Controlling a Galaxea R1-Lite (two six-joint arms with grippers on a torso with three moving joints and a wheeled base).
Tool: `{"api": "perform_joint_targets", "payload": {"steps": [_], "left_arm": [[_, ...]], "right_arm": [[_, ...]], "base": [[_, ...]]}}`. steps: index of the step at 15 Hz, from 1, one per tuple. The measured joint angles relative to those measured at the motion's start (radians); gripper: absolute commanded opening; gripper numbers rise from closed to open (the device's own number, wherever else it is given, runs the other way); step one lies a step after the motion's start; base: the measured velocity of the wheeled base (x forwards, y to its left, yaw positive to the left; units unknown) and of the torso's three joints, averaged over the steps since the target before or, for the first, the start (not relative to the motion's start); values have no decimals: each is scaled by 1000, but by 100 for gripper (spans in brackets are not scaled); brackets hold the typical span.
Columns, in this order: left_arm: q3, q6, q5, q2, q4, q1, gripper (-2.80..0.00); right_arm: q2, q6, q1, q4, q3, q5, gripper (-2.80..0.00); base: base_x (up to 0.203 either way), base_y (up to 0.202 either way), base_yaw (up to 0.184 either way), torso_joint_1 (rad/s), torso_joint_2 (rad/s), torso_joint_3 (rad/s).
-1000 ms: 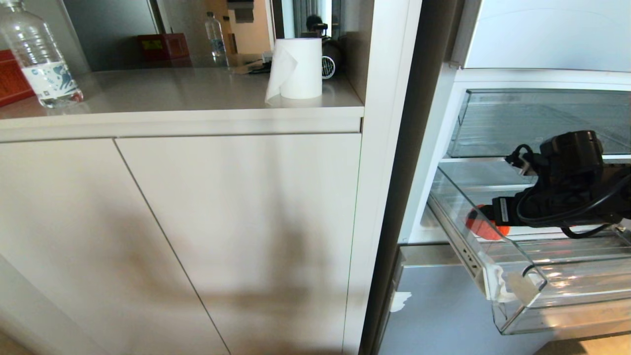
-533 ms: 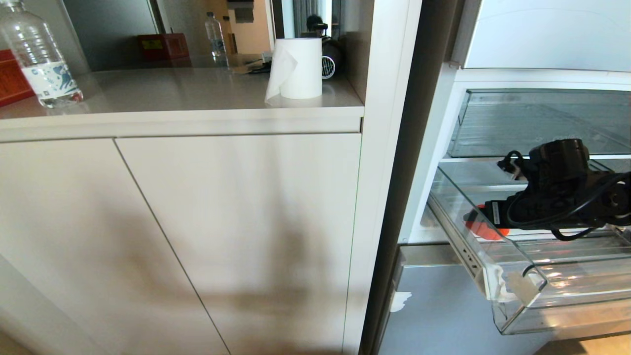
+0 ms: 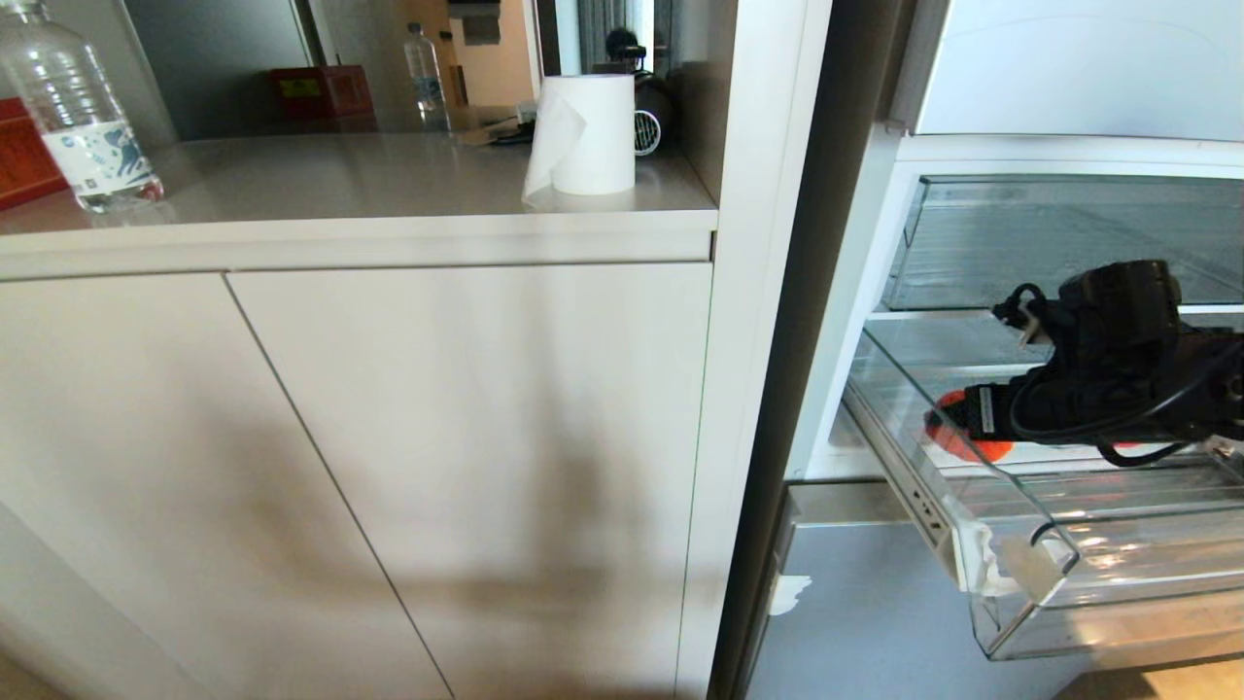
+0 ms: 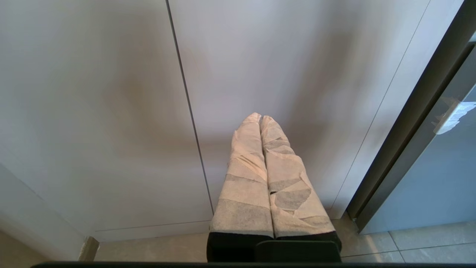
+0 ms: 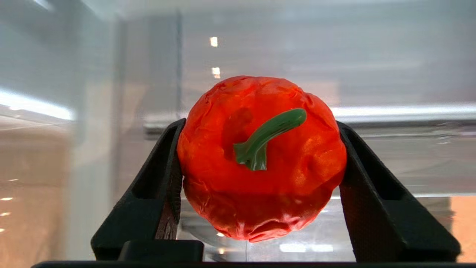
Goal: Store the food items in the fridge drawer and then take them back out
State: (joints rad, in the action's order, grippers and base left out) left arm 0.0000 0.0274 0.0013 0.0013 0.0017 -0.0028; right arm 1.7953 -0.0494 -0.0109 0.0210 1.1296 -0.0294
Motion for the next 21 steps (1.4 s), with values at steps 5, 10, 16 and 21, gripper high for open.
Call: {"api": "perform_joint_targets", "payload": {"steps": [5, 10, 16, 21], "left_arm": [[0, 0, 0, 0, 0, 0, -280], [0, 0, 0, 0, 0, -1, -280], [0, 0, 0, 0, 0, 0, -280], [0, 0, 0, 0, 0, 0, -280]], "right_arm": [[-175, 7, 0, -14, -56, 1, -280], [-468, 8, 0, -17, -222, -2, -280], [-867, -2, 1, -12, -363, -4, -280], [-1231, 31, 1, -9, -559, -9, -280]], "base": [[0, 0, 0, 0, 0, 0], [0, 0, 0, 0, 0, 0], [0, 0, 0, 0, 0, 0], [0, 0, 0, 0, 0, 0]]}}
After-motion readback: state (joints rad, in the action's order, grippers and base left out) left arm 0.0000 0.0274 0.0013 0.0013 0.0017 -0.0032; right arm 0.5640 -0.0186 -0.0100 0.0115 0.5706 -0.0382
